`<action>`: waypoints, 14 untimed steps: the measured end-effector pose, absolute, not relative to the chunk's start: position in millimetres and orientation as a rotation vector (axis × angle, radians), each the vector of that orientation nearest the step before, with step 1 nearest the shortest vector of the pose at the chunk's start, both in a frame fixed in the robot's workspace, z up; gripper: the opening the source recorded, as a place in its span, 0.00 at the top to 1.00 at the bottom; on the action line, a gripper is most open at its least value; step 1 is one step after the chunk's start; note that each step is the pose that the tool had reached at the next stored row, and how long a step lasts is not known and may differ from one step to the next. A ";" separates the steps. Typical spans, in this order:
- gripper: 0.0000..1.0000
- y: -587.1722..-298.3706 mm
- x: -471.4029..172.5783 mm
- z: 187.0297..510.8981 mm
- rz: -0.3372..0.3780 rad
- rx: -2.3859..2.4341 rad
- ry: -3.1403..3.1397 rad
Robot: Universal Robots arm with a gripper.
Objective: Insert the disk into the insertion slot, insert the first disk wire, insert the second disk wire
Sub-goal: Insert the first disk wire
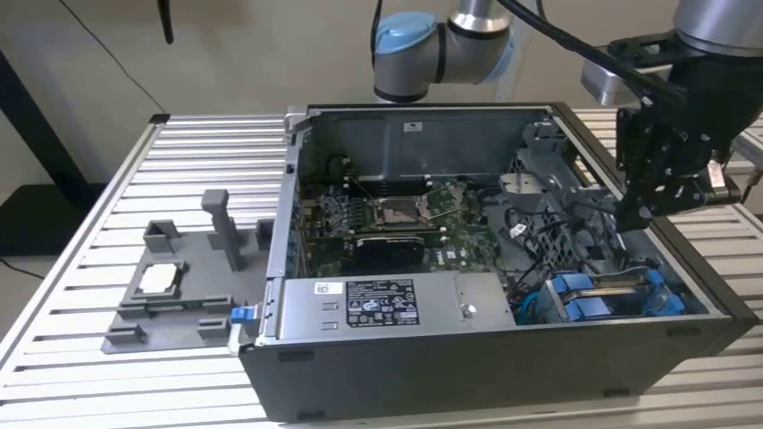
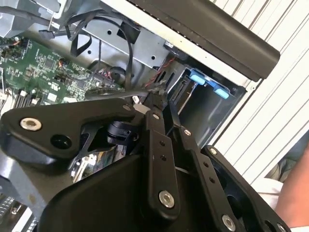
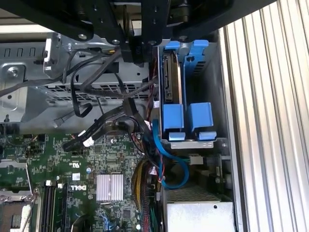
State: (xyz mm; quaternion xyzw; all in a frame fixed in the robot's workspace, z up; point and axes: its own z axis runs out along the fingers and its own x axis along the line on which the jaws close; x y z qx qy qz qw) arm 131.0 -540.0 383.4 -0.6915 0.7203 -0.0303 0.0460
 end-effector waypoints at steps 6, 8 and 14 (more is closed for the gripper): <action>0.81 -541.9 148.2 382.0 -0.017 -2.147 2.238; 0.81 -542.8 153.4 381.6 0.008 -2.158 2.250; 0.81 -545.3 164.4 379.8 0.083 -2.191 2.286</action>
